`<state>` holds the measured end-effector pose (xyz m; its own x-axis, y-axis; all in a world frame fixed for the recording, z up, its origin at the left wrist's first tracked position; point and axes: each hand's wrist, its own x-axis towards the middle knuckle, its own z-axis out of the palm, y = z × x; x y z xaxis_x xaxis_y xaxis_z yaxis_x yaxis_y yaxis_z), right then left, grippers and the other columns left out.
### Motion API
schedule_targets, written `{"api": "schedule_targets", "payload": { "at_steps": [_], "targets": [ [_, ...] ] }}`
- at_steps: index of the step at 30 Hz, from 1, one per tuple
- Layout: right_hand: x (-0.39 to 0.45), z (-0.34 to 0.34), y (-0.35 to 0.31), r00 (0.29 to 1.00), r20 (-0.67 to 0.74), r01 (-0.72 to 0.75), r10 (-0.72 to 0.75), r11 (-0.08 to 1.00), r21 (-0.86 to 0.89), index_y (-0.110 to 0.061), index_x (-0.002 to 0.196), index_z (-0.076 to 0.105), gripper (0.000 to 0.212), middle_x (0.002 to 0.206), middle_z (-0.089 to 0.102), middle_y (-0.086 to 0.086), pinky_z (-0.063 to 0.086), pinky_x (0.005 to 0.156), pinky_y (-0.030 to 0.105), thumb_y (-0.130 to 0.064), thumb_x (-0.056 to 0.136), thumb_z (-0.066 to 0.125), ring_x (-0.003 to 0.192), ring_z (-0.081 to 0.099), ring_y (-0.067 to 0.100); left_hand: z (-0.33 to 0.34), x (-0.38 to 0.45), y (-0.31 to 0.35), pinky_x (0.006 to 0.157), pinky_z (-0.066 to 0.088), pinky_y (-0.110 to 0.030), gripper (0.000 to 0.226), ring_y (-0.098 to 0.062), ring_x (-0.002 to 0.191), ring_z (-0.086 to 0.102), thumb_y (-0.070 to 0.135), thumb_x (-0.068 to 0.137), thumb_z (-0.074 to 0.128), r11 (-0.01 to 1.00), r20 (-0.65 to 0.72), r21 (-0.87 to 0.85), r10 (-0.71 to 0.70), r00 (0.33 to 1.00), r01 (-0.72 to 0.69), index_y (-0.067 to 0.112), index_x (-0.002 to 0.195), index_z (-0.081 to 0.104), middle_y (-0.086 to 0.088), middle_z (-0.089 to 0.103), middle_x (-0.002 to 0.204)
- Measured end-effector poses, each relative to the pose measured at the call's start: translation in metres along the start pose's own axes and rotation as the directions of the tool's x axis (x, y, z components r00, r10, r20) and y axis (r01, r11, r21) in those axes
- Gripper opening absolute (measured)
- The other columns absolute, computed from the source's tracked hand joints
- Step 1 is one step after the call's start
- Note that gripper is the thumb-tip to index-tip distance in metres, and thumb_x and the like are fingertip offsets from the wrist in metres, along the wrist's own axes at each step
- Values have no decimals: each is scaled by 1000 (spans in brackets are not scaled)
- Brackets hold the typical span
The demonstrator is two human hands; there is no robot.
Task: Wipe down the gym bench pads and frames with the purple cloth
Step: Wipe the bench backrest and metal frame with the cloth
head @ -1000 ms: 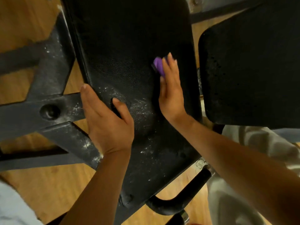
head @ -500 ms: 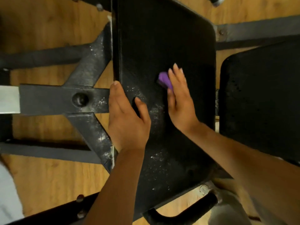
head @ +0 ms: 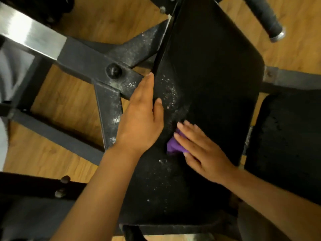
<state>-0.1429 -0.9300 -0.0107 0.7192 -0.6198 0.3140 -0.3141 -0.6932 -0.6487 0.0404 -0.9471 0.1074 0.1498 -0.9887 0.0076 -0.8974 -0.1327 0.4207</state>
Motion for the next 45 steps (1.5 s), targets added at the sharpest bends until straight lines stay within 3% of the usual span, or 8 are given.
{"api": "schedule_targets", "payload": {
  "at_steps": [3, 9, 15, 19, 28, 31, 39, 45],
  "targets": [
    [69, -21, 26, 979, -194, -65, 58, 997, -31, -11, 146, 27, 53, 157, 17, 7, 9, 121, 34, -14, 95, 44, 146, 13, 20, 0, -23, -2, 115, 26, -26, 60, -11, 143, 26, 29, 99, 44, 999, -4, 51, -11, 1000, 11, 15, 152, 20, -1, 27, 157],
    [134, -28, 30, 863, -456, -181, 219, 975, 125, -9, 144, 36, 48, 155, 25, 7, 15, 119, 26, -25, 99, 40, 146, 14, 22, 9, -36, 1, 107, 29, -25, 60, -15, 139, 32, 37, 100, 36, 981, -92, 187, -28, 995, 45, 16, 153, 16, -2, 27, 157],
    [41, -7, 20, 978, -196, 67, -72, 997, -34, -13, 144, 31, 43, 154, 26, -1, 15, 119, 26, -25, 103, 28, 147, 14, 21, 5, -39, -1, 109, 10, -17, 64, -15, 146, 17, 35, 102, 28, 967, 7, 256, 1, 1000, -3, 15, 153, -3, -4, 8, 162],
    [18, -12, 31, 959, 27, 282, -281, 953, -108, -22, 145, 29, 46, 155, 20, -3, 14, 120, 31, -17, 100, 32, 147, 11, 22, 3, -41, 6, 109, 30, -27, 61, -16, 143, 25, 36, 102, 31, 966, -56, 252, -39, 998, 52, 17, 154, 4, -3, 15, 160],
    [198, -50, 24, 906, -392, -150, 160, 987, 55, -10, 135, 50, 40, 152, 33, 7, 25, 117, 33, -7, 96, 42, 146, 16, 25, 17, -93, 7, 77, 56, -34, 47, -25, 102, 66, 36, 99, 44, 891, -309, 351, -179, 934, 287, 7, 135, 50, -12, 64, 121],
    [166, -36, 12, 916, -401, -13, 10, 1000, -5, -10, 134, 52, 38, 150, 37, 8, 25, 117, 38, -13, 97, 43, 145, 17, 28, 21, -98, 4, 70, 56, -33, 46, -25, 93, 68, 34, 96, 43, 875, -344, 385, -159, 925, 294, 4, 129, 55, -13, 67, 113],
    [23, -12, 34, 869, 154, 494, -470, 842, -219, -15, 147, 25, 55, 157, 17, 3, 12, 119, 40, -12, 94, 39, 147, 9, 27, 25, -94, 4, 64, 56, -33, 46, -27, 87, 70, 31, 93, 45, 869, -382, 375, -171, 908, 322, 1, 126, 57, -16, 68, 110],
    [135, -31, 19, 967, -173, 173, -184, 982, -79, -3, 143, 37, 46, 154, 24, 16, 18, 118, 41, -8, 97, 37, 146, 11, 33, 25, -94, 5, 69, 56, -33, 46, -27, 91, 69, 31, 95, 43, 866, -383, 371, -186, 905, 335, 2, 127, 56, -15, 68, 112]
  ]
}}
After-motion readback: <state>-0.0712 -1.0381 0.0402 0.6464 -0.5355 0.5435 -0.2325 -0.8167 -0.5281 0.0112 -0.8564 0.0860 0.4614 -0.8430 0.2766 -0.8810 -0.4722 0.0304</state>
